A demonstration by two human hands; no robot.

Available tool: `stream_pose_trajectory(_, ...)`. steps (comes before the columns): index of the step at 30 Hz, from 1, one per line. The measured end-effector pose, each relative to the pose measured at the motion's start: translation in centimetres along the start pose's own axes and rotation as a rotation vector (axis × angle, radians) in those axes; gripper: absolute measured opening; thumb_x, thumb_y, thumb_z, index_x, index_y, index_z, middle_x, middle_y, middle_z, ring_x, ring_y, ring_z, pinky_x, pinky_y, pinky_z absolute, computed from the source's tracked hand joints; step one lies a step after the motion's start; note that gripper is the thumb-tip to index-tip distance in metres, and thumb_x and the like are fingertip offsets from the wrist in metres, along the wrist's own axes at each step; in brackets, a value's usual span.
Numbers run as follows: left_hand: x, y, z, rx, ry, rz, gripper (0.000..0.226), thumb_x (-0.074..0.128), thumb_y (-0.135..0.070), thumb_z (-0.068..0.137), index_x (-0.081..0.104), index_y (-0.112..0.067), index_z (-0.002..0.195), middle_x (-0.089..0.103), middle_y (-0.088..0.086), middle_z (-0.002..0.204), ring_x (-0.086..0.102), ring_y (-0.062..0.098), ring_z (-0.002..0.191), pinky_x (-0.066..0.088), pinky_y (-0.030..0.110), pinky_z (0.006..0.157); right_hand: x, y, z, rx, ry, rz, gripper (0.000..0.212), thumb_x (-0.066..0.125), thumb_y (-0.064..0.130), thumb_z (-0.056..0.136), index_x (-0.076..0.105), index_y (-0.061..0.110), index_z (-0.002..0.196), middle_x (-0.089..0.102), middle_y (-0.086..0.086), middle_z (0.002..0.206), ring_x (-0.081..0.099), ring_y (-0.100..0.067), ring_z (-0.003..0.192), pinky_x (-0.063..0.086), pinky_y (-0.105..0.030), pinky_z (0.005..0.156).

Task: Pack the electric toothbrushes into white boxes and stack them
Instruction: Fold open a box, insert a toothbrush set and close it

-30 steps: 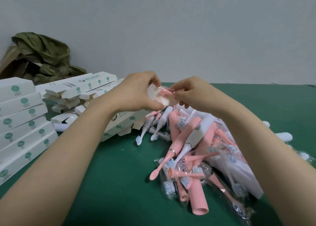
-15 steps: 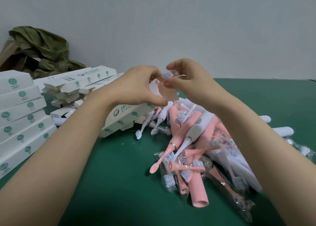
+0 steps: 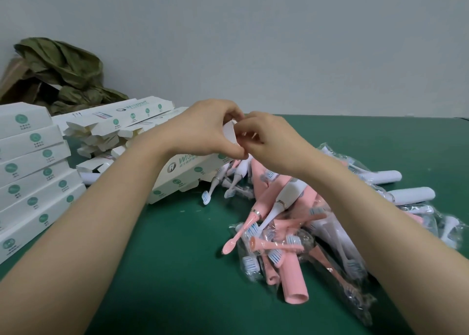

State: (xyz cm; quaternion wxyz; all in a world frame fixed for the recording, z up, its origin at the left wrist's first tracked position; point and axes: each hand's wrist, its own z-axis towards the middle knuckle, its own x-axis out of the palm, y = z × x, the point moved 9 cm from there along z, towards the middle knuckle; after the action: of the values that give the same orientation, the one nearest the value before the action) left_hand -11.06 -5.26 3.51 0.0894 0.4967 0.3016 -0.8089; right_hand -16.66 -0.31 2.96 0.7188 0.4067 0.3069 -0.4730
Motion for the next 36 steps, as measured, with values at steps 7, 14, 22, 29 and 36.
stream_pose_trajectory(7,-2.8,2.0,0.3,-0.059,-0.193,0.082,0.064,0.08,-0.04,0.063,0.057,-0.023,0.12,0.053,-0.013,0.104,0.048,0.007,0.094,0.033,0.013,0.067,-5.7,-0.7,-1.5,0.014,-0.112,0.334,0.017,0.071,0.012,0.081,0.069,0.022,0.095,0.069,0.009,0.089,0.061,0.0,0.077,0.05,-0.017,0.075)
stream_pose_trajectory(14,-2.6,1.9,0.6,-0.041,-0.173,0.098,0.065,0.08,-0.042,0.063,0.057,-0.023,0.121,0.052,-0.014,0.104,0.047,0.006,0.094,0.033,0.018,0.07,7.2,-0.4,-9.1,0.08,0.843,0.129,0.071,0.071,0.031,0.082,0.036,0.023,0.144,0.037,0.005,0.149,0.032,-0.012,0.139,0.024,-0.023,0.115)
stream_pose_trajectory(22,-3.5,1.1,0.7,-0.023,-0.204,-0.023,0.056,0.079,-0.041,0.068,0.057,-0.027,0.117,0.056,-0.017,0.111,0.05,0.003,0.098,0.034,0.009,0.07,6.6,2.4,-9.6,-0.328,0.51,-0.193,0.066,0.075,0.044,0.073,0.051,0.015,0.127,0.055,0.0,0.118,0.044,-0.016,0.111,0.035,-0.033,0.102)
stream_pose_trajectory(29,-4.6,1.5,0.1,-0.026,-0.235,-0.04,0.057,0.079,-0.043,0.068,0.058,-0.026,0.118,0.056,-0.016,0.113,0.051,0.004,0.101,0.035,0.014,0.074,7.2,2.3,-6.3,-0.298,0.304,-0.254,0.054,0.058,0.054,0.08,0.055,0.014,0.117,0.059,0.0,0.097,0.046,-0.015,0.09,0.042,-0.033,0.083)
stream_pose_trajectory(36,-5.3,1.6,-0.1,-0.028,-0.248,-0.028,0.055,0.078,-0.044,0.069,0.059,-0.026,0.117,0.056,-0.016,0.11,0.05,0.004,0.1,0.036,0.015,0.074,1.8,2.5,-6.8,-0.377,0.284,-0.3,0.056,0.049,0.046,0.093,0.045,0.013,0.138,0.056,-0.006,0.127,0.049,-0.02,0.116,0.032,-0.029,0.1)
